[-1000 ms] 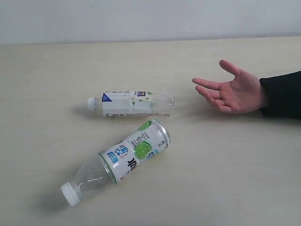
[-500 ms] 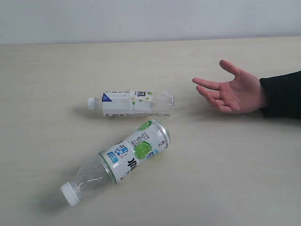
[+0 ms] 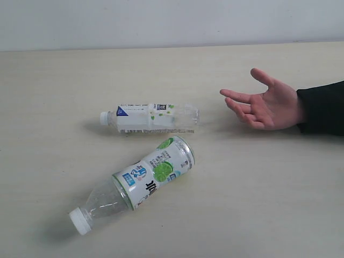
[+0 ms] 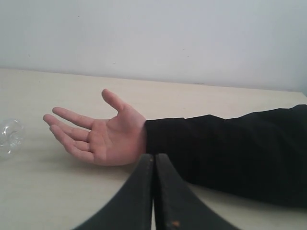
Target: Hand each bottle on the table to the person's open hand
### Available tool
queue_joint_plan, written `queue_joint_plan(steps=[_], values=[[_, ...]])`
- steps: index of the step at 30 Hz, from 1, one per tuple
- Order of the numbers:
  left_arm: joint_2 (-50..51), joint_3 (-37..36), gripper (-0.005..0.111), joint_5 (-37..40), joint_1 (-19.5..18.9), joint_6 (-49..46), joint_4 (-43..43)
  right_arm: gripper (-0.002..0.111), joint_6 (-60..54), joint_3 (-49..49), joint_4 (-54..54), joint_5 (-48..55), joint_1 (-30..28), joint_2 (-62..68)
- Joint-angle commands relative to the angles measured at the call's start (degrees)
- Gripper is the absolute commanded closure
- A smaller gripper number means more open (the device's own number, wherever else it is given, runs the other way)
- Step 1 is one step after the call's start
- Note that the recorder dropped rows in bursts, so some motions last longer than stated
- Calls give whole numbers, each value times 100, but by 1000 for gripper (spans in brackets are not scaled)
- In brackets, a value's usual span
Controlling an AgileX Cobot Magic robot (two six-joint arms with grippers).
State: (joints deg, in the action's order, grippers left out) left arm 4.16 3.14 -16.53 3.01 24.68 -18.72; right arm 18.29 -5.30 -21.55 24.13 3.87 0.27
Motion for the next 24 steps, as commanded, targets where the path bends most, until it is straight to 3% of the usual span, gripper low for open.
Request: queue_joint_plan(steps=[1,3,6,8,11,12,13,15,19,24], values=[[1672,1147,107,156,101,769,2092,108,0,31,16,-29,-18,-27],[2464,1767,107,639,101,917,2954,108,0,31,16,-29,-18,-27],[4020,3014,107,1830,106,1159,4968,108,0,31,16,-29,-18,-27],[4684,3458,107,2323,106,994,5488,108,0,31,16,-29,-18,-27],[5656,4035,107,3228,221,-602,5671,108,0,31,16,-29,-18,-27],[6115,4410,107,4170,488,-1692,5671,108,0,31,16,-29,-18,-27],[6445,4706,107,4980,791,-2402,5586,108,0,31,16,-29,-18,-27],[6898,5115,107,5851,1357,-3062,4972,108,0,31,16,-29,-18,-27],[7437,5457,107,6126,2352,-4463,2769,108,0,31,16,-29,-18,-27],[7662,5481,106,5978,3050,-5473,1281,108,0,31,16,-29,-18,-27]])
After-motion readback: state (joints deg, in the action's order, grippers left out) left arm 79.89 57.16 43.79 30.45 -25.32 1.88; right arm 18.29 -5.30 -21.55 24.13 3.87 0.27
